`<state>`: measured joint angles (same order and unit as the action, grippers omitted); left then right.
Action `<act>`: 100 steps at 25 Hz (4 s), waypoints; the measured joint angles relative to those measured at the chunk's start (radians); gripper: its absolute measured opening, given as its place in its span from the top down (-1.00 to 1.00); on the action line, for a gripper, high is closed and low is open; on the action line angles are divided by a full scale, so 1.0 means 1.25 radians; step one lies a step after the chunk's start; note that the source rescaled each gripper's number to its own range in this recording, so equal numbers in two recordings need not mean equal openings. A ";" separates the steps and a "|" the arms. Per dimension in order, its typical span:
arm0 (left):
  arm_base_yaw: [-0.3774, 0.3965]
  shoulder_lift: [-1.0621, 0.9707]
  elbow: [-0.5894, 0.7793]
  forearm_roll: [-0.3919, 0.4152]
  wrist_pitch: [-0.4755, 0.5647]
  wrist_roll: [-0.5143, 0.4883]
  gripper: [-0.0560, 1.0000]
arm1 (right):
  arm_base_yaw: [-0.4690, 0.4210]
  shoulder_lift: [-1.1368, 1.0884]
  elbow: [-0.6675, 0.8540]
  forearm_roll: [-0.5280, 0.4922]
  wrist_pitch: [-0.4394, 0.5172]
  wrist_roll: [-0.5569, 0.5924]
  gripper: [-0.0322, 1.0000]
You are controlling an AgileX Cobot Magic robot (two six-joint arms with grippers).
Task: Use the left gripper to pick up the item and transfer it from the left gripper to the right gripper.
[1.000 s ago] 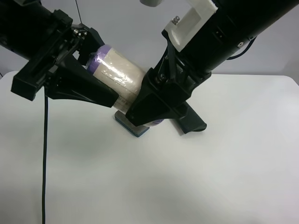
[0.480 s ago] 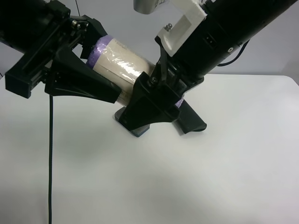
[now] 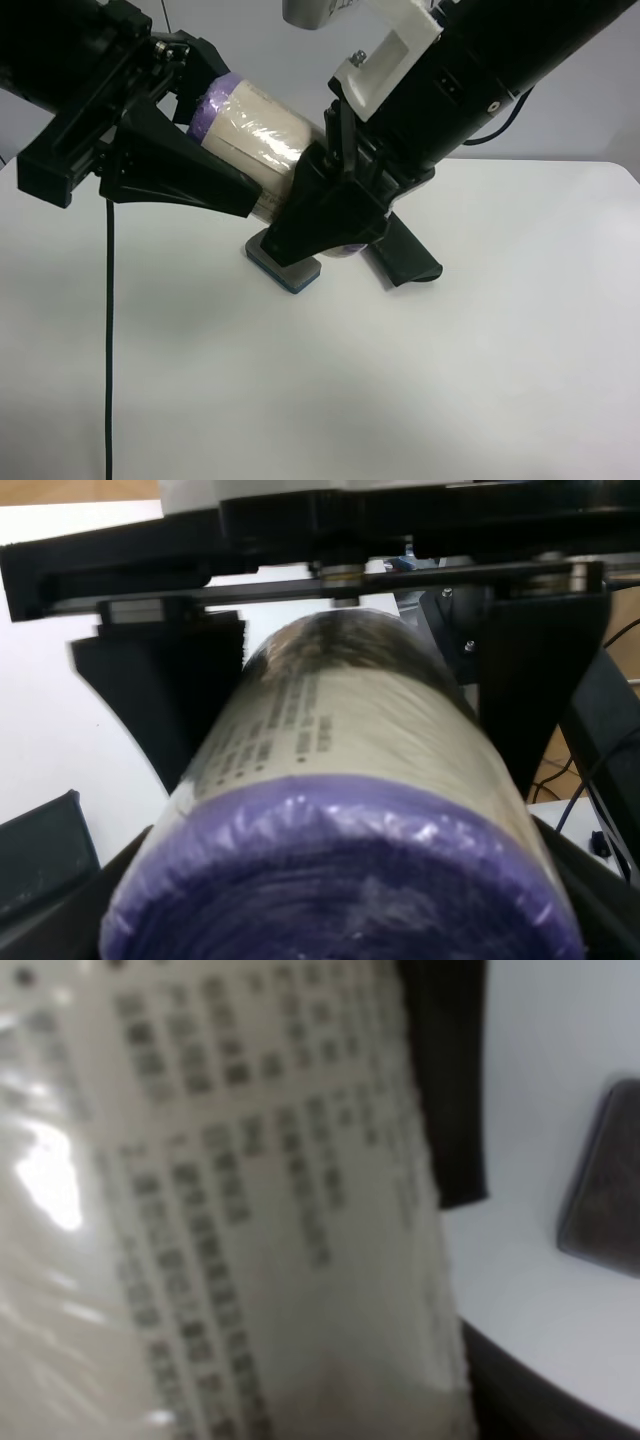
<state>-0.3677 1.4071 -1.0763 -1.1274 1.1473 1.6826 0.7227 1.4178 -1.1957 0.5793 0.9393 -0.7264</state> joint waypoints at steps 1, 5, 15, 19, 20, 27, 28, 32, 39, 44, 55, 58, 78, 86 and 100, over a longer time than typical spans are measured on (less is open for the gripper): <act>0.000 0.000 0.000 0.000 0.000 0.000 0.89 | 0.000 0.000 0.000 0.001 0.001 -0.001 0.79; 0.000 0.000 0.000 0.000 0.001 0.000 0.89 | 0.000 0.000 0.000 0.001 0.002 -0.002 0.79; 0.000 -0.003 -0.001 -0.015 -0.086 -0.109 -0.71 | 0.000 0.002 0.000 -0.013 -0.010 -0.001 0.92; 0.000 -0.003 -0.001 -0.020 -0.090 -0.128 -0.96 | 0.000 0.002 0.000 -0.017 -0.010 -0.001 0.92; 0.000 -0.003 -0.001 -0.022 -0.091 -0.129 -0.96 | 0.000 0.002 0.000 -0.017 -0.010 -0.001 0.92; 0.000 -0.003 -0.001 -0.022 -0.083 -0.129 -0.96 | 0.000 0.002 0.000 -0.017 -0.010 -0.001 0.92; 0.000 -0.004 -0.001 -0.022 -0.080 -0.129 -0.96 | 0.000 0.002 0.000 -0.017 -0.010 -0.001 0.92; 0.000 -0.008 -0.005 -0.022 -0.078 -0.132 -0.96 | 0.000 0.002 0.000 -0.017 -0.010 -0.001 0.92; 0.000 -0.055 -0.008 0.002 -0.078 -0.132 -0.96 | 0.000 0.002 0.000 -0.017 -0.010 -0.001 0.92; 0.000 -0.112 -0.008 0.073 -0.081 -0.160 -0.96 | 0.000 0.002 0.000 -0.017 -0.010 -0.001 0.92; 0.000 -0.301 -0.008 0.243 -0.072 -0.459 -0.97 | 0.000 0.002 0.000 -0.017 -0.010 -0.001 0.92; 0.000 -0.355 -0.008 0.325 -0.022 -0.551 -0.97 | 0.000 0.002 0.000 -0.017 -0.010 -0.001 0.92; 0.000 -0.799 0.327 0.785 0.056 -1.202 -0.97 | 0.000 0.002 0.000 -0.017 -0.012 -0.001 0.93; 0.000 -1.036 0.346 0.888 0.047 -1.335 -0.97 | 0.000 0.002 0.000 -0.017 -0.012 -0.001 0.93; 0.000 -1.130 0.451 0.865 -0.068 -1.341 -0.97 | 0.000 0.002 0.000 -0.017 -0.054 -0.001 0.93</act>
<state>-0.3681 -0.0060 -0.5130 -0.0463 1.0618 0.0065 0.7227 1.4209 -1.1957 0.5577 0.8712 -0.7271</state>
